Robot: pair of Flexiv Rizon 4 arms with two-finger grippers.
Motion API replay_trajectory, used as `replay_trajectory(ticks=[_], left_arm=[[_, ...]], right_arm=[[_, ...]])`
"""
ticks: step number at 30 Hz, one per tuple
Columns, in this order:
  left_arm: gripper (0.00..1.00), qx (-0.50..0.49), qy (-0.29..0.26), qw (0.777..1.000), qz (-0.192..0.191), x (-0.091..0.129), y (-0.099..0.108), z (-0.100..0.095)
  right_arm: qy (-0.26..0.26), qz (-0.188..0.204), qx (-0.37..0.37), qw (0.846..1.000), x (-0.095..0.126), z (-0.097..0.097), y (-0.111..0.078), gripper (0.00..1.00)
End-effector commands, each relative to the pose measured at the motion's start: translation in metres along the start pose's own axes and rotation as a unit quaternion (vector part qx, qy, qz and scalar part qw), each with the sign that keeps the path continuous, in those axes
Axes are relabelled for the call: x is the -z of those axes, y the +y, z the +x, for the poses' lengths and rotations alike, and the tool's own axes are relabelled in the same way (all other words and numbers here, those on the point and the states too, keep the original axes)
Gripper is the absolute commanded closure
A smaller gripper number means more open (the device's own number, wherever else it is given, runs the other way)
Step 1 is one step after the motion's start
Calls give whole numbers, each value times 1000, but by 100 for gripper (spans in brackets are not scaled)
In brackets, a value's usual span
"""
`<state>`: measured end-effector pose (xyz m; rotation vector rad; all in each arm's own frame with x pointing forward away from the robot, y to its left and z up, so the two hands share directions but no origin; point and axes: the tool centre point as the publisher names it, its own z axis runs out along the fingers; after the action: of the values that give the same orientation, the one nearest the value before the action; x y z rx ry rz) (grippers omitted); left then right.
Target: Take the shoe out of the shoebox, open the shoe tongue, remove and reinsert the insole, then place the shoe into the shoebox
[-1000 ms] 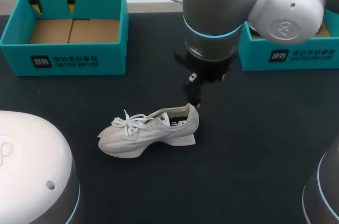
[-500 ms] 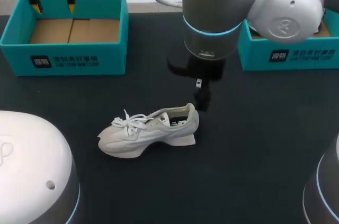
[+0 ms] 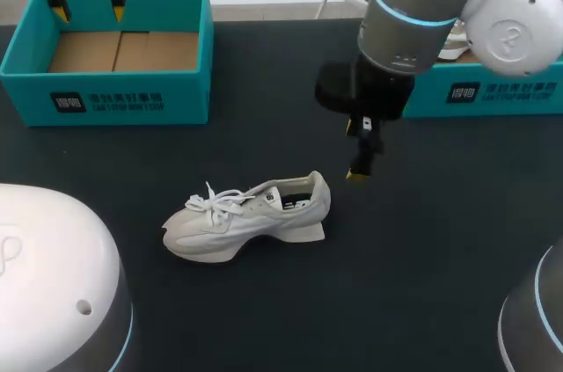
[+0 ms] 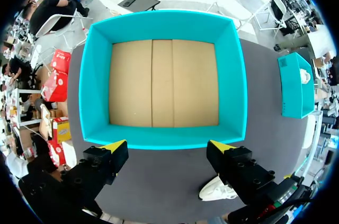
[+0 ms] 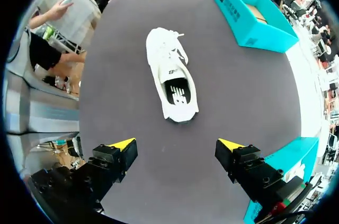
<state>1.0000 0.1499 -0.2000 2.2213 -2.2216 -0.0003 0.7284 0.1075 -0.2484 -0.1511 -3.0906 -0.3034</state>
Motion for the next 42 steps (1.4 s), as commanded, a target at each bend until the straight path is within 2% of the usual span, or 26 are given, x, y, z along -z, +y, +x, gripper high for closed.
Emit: replay_trajectory(ticks=[1, 4, 8, 11, 29, 30, 31, 32, 35, 36, 37, 42], left_arm=[[0, 0, 0, 1000, 0, 0, 0, 0], [0, 0, 0, 1000, 0, 0, 0, 0], [0, 0, 0, 1000, 0, 0, 0, 0], [0, 0, 0, 1000, 0, 0, 0, 0], [0, 0, 0, 1000, 0, 0, 0, 0], [0, 0, 0, 1000, 0, 0, 0, 0], [0, 0, 0, 1000, 0, 0, 0, 0], [0, 0, 0, 1000, 0, 0, 0, 0], [0, 0, 0, 1000, 0, 0, 0, 0], [0, 0, 0, 1000, 0, 0, 0, 0], [0, 0, 0, 1000, 0, 0, 0, 0], [0, 0, 0, 1000, 0, 0, 0, 0]], right_arm=[[20, -227, 31, 973, -12, -4, -27, 0], [5, -253, 48, 966, -17, -6, -28, 0], [-28, -311, 81, 947, -18, -5, -28, 0], [-30, -343, 83, 935, -20, -5, -28, 0], [-30, -343, 83, 935, -20, -5, -28, 0], [-47, -367, 77, 926, -29, -7, -28, 0], [-62, -356, 94, 928, -36, -8, -30, 0], [-73, -375, 85, 920, -43, -10, -32, 0], [-90, -382, 93, 915, -61, -12, -38, 0], [-88, -374, 98, 918, -67, -12, -40, 0], [-87, -386, 96, 913, -73, -12, -40, 0], [-55, -392, 64, 916, -104, -15, -48, 0]])
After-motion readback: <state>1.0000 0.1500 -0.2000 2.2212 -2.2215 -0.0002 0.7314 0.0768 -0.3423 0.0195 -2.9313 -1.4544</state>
